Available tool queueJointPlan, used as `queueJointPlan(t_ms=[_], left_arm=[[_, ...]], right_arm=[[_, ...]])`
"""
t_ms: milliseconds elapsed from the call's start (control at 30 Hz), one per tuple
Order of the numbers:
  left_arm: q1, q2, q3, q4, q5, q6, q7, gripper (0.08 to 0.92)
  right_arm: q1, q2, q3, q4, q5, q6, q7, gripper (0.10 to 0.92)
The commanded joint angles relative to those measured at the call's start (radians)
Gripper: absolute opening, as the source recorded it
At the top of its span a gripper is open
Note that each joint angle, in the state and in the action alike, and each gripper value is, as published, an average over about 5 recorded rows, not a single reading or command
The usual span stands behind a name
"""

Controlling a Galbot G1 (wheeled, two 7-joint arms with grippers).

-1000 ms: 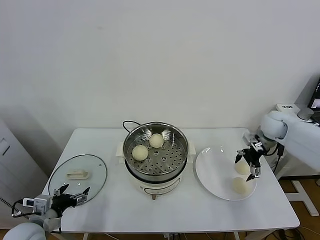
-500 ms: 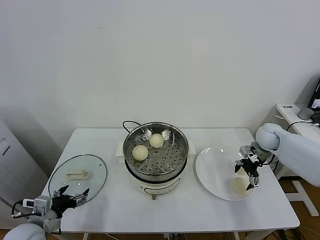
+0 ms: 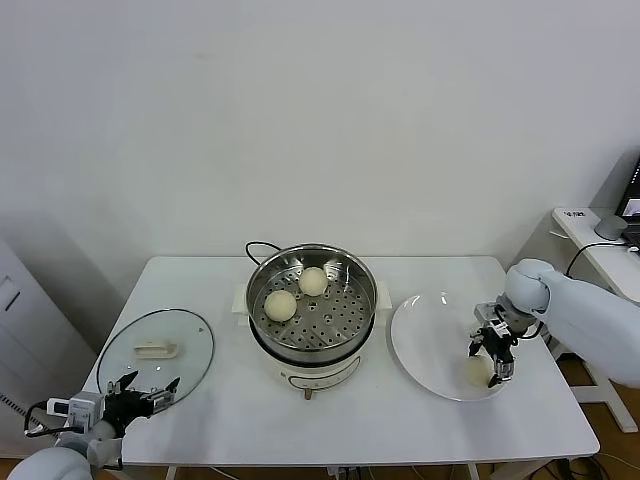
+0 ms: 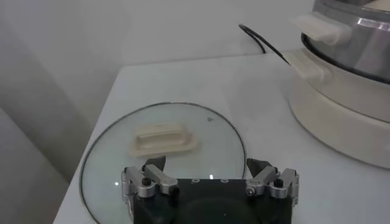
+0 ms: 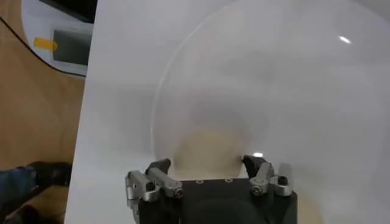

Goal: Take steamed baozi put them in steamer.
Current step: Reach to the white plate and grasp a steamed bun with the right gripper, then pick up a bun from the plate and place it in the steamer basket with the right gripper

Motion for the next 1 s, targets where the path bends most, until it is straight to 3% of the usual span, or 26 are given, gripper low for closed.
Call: queueJointPlan(t_ms=[33,233,600,767,1000], left_arm=[[0.001,-0.003,0.001,-0.002,0.001,0.001,0.000,0.823],[0.002,-0.006,0.000,-0.007,0.002,0.003,-0.002,0.823],[0.013,-0.001,-0.009,-0.012,0.006,0.004,-0.004,0.823],[0.006,-0.002,-0.004,-0.014,0.006,0.006,-0.004,0.823],[0.001,-0.002,0.000,-0.020,0.006,0.008,-0.005,0.823]], right_arm=[[-0.023,0.008,0.027,-0.013,-0.019,-0.003,0.000,0.561],[-0.019,0.013,0.028,-0.010,-0.022,-0.003,-0.008,0.488],[0.253,-0.039,-0.087,0.060,0.123,0.056,-0.067,0.475],[0.485,0.032,-0.150,0.057,0.226,0.163,-0.078,0.477],[0.583,0.195,-0.116,0.031,0.283,0.303,-0.056,0.483]])
